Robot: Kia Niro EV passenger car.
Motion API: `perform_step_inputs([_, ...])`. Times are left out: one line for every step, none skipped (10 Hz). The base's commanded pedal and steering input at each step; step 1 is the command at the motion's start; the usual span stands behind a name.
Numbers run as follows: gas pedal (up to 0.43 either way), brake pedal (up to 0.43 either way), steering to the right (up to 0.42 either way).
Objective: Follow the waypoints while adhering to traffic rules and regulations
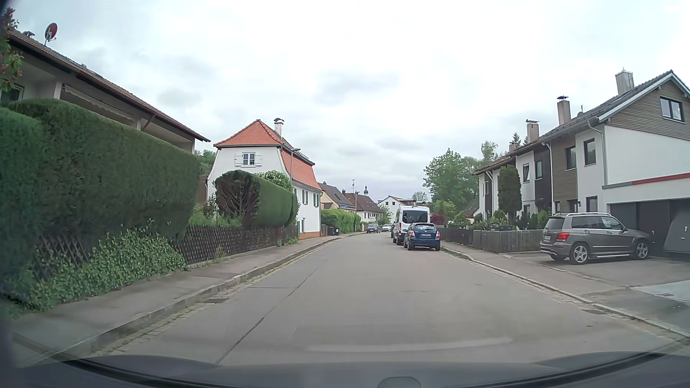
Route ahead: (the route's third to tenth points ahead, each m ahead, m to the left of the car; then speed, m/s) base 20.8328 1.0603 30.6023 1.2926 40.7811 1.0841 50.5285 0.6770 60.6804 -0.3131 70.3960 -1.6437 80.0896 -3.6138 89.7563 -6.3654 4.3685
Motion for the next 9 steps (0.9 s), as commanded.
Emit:
perform_step_inputs([0.110, 0.000, 0.030])
perform_step_inputs([0.098, 0.000, 0.028])
perform_step_inputs([0.087, 0.000, 0.023])
perform_step_inputs([0.047, 0.000, 0.017])
perform_step_inputs([0.039, 0.000, 0.017])
perform_step_inputs([0.039, 0.000, 0.018])
perform_step_inputs([0.039, 0.000, 0.017])
perform_step_inputs([0.047, 0.000, 0.012])
perform_step_inputs([0.059, 0.000, 0.008])
